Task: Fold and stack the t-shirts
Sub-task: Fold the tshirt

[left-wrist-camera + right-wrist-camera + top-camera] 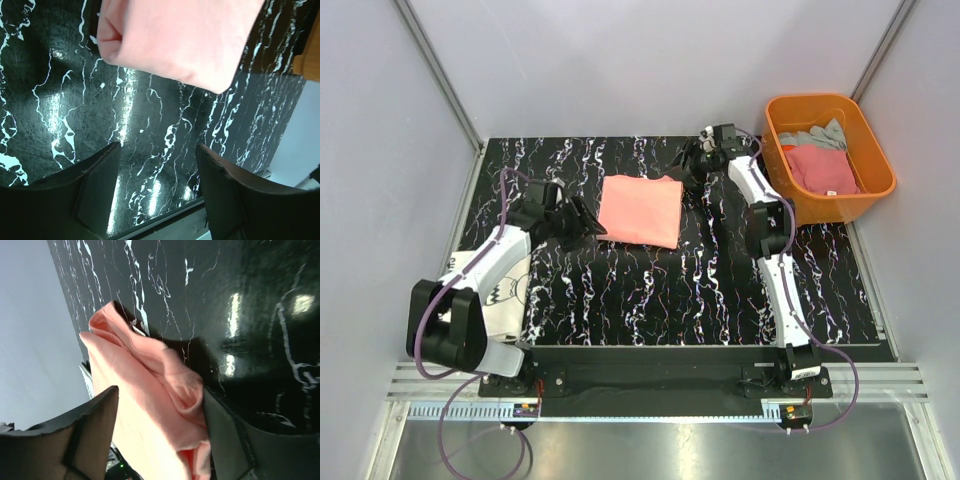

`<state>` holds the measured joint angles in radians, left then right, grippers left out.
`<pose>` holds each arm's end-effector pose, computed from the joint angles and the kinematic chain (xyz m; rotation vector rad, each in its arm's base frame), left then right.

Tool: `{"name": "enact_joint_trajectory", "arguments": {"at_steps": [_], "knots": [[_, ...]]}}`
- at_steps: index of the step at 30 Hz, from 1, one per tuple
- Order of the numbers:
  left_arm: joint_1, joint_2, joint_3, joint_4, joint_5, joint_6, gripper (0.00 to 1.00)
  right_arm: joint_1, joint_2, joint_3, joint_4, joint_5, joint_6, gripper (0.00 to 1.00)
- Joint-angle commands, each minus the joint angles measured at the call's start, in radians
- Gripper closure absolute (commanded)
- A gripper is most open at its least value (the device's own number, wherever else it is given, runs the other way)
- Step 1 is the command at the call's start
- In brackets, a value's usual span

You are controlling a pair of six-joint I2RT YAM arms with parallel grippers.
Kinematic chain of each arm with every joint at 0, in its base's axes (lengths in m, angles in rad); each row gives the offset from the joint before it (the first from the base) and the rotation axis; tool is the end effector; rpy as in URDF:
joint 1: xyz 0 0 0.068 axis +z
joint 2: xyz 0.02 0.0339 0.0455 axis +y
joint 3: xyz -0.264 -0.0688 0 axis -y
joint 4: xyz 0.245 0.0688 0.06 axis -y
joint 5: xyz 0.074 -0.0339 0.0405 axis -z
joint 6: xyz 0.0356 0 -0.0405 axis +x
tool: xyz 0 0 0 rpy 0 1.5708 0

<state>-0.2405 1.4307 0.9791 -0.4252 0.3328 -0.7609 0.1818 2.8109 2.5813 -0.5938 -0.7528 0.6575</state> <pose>0.2872 -0.0824 0.2392 -0.5095 2.5194 -0.8234 0.5758 0.1306 0.1286 0.2090 2.4798 1.2805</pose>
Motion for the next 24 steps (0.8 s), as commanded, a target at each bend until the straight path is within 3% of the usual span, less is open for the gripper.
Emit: {"name": "enact_joint_trajectory", "arguments": {"at_steps": [1,3,4,10,13,14,20,24], "knots": [[-0.002,-0.061,0.027,0.008,-0.009,-0.005,0.34,0.027,0.015,-0.007,0.026,-0.068,0.040,0.28],[-0.002,-0.076,0.026,-0.003,-0.017,-0.006,0.34,0.031,-0.008,-0.042,0.029,-0.072,0.044,0.37],[-0.002,-0.101,0.026,-0.012,-0.021,-0.012,0.34,0.031,-0.075,-0.155,0.037,-0.034,0.021,0.48],[-0.002,-0.144,0.021,-0.030,-0.035,-0.011,0.34,0.036,-0.218,-0.372,0.048,-0.002,-0.013,0.58],[-0.002,-0.161,0.021,-0.041,-0.047,-0.003,0.34,0.050,-0.356,-0.620,0.135,0.027,0.022,0.64],[-0.003,-0.164,0.023,-0.047,-0.044,-0.002,0.34,0.057,-0.398,-0.780,0.169,0.038,0.048,0.66],[-0.029,-0.119,0.049,-0.052,-0.017,0.009,0.34,0.169,-0.730,-1.388,0.503,0.102,0.302,0.64],[-0.118,-0.052,0.114,-0.076,-0.084,0.006,0.33,0.283,-0.913,-1.573,0.585,0.130,0.372,0.57]]}}
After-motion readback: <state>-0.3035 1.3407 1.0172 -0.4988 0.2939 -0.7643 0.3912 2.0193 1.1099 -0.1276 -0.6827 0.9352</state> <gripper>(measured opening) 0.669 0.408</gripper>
